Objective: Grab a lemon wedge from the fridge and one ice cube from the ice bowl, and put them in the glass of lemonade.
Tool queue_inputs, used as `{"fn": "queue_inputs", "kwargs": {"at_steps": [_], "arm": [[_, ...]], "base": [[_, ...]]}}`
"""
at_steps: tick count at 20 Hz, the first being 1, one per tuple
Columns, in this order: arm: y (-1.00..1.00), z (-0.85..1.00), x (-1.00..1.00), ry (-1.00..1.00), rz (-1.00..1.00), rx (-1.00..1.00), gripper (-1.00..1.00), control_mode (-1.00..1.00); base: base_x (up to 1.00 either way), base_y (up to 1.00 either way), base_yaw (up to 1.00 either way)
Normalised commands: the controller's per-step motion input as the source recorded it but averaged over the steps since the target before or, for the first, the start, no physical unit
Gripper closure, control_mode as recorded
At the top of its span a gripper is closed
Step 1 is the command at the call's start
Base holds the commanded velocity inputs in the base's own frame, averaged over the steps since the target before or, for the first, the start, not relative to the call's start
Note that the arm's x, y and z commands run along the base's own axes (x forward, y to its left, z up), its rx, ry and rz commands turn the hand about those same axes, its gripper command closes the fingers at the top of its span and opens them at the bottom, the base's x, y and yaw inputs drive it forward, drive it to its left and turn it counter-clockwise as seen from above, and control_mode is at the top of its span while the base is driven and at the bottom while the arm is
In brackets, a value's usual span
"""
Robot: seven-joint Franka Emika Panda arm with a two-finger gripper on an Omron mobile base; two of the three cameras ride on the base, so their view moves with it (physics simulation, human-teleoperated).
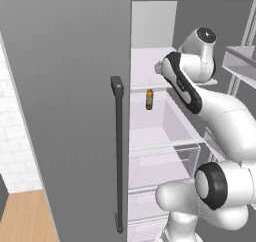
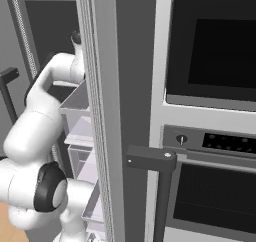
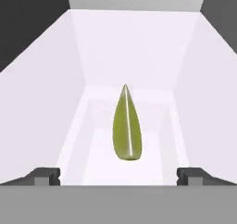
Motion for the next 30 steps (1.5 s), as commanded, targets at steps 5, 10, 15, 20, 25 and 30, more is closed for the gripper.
{"fn": "queue_inputs", "kwargs": {"at_steps": [5, 10, 15, 20, 25, 30], "arm": [[0.0, -0.32, 0.6, 0.06, 0.0, 0.0, -1.0, -1.0], [0.0, -0.27, 0.76, 0.03, 0.0, 0.0, -1.0, -1.0], [0.0, -0.41, 0.46, 0.02, 0.0, 0.0, -1.0, -1.0], [0.0, -0.13, -0.02, 0.0, 0.0, 0.0, -1.0, -1.0], [0.0, 0.02, -0.36, -0.18, 0.01, 0.0, -1.0, -1.0], [-0.01, 0.0, -0.19, -0.03, 0.0, 0.0, -1.0, -1.0]], "base": [[0.0, 0.0, 0.0], [0.0, 0.0, 0.0], [0.0, 0.0, 0.0], [0.0, 0.0, 0.0], [0.0, 0.0, 0.0], [0.0, 0.0, 0.0]]}}
